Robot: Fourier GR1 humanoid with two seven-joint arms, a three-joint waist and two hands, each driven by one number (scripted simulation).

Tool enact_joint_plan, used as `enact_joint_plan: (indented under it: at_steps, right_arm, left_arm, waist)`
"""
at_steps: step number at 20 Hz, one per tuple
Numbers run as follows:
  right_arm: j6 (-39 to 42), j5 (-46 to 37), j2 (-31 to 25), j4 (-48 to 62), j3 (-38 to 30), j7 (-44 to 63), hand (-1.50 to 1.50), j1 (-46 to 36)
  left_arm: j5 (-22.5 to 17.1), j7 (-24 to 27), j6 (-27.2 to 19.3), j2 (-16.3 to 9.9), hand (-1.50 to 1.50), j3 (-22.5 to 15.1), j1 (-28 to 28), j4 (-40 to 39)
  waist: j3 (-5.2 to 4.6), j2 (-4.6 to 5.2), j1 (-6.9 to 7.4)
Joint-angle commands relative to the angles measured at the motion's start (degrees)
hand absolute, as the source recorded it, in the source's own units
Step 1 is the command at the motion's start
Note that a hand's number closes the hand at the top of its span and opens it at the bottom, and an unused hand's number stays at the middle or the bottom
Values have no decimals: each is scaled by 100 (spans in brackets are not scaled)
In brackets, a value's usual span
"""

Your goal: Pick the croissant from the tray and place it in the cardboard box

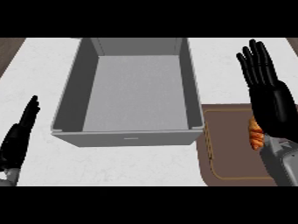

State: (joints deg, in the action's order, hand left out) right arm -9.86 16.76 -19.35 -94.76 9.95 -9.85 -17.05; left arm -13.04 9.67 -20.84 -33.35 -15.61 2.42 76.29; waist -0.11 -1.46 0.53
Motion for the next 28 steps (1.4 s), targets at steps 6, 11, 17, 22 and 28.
enact_joint_plan:
  at_steps: [6,11,17,22,28]
  right_arm:
    - [305,-356,-1433,1392,-381,1570,-150,775]
    - [653,-2272,-2919,1500,422,944,-150,1584]
    - [1607,-1075,-2613,2583,-753,-1373,-150,1688]
    - [1547,-2270,-3604,2564,-506,-1032,-150,1310]
    - [2729,-2984,-4158,2190,358,401,-150,543]
  left_arm:
    - [292,-512,-306,-678,0,520,260,-288]
    - [120,-580,-172,-495,0,500,54,-438]
    - [456,-1083,-187,-280,0,425,383,-180]
    - [538,-1060,-137,-261,0,464,432,-351]
    - [667,-997,-121,-59,0,346,502,-470]
  waist:
    - [15,204,-90]
    - [9,143,-200]
    - [17,150,-64]
    - [9,158,-19]
    - [-6,179,53]
